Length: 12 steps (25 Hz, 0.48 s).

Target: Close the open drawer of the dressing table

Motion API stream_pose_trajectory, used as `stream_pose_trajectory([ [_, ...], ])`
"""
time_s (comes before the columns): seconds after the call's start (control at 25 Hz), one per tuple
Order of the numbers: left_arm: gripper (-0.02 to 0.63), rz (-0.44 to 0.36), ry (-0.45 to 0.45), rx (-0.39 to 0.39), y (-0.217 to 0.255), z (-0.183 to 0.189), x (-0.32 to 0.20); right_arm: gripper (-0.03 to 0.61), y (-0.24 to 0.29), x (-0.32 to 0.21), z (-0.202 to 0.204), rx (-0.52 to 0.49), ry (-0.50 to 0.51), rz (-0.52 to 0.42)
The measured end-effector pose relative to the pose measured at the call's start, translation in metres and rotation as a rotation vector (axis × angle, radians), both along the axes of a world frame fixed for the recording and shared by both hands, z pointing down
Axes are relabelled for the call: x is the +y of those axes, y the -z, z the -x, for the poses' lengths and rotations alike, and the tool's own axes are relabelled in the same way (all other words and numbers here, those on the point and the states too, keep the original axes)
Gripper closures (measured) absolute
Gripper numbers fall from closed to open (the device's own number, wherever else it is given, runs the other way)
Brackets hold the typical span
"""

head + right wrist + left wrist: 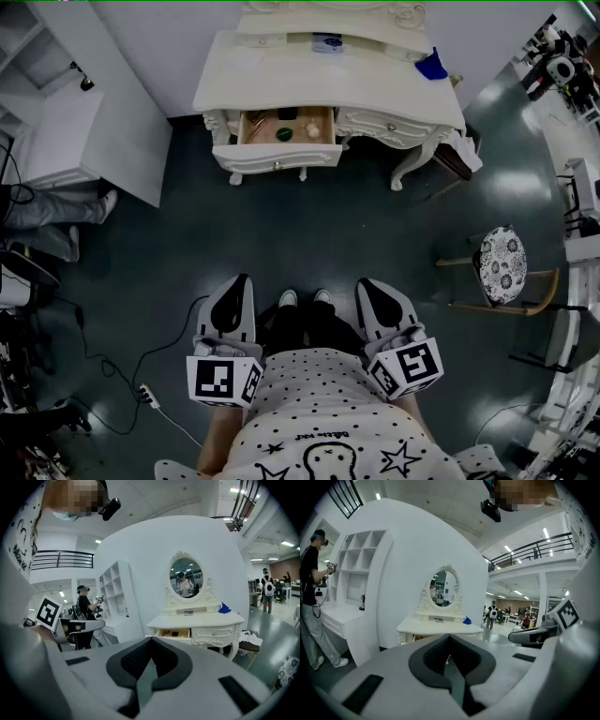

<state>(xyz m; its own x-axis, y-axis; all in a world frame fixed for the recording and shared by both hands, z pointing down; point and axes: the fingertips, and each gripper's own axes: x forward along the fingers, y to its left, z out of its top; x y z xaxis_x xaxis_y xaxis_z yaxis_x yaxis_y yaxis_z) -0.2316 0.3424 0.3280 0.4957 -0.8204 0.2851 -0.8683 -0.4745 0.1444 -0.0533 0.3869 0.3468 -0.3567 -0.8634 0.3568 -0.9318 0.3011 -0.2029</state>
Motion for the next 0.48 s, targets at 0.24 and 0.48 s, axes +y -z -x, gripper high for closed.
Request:
stream_pose_trajectory([
  [0.24, 0.601, -0.006, 0.017, 0.004, 0.002, -0.008, 0.003, 0.569, 0.0, 0.0, -0.012, -0.008, 0.003, -0.006],
  [0.48, 0.601, -0.022, 0.022, 0.002, 0.006, -0.011, 0.004, 0.569, 0.002, 0.002, -0.018, -0.008, 0.002, -0.018],
])
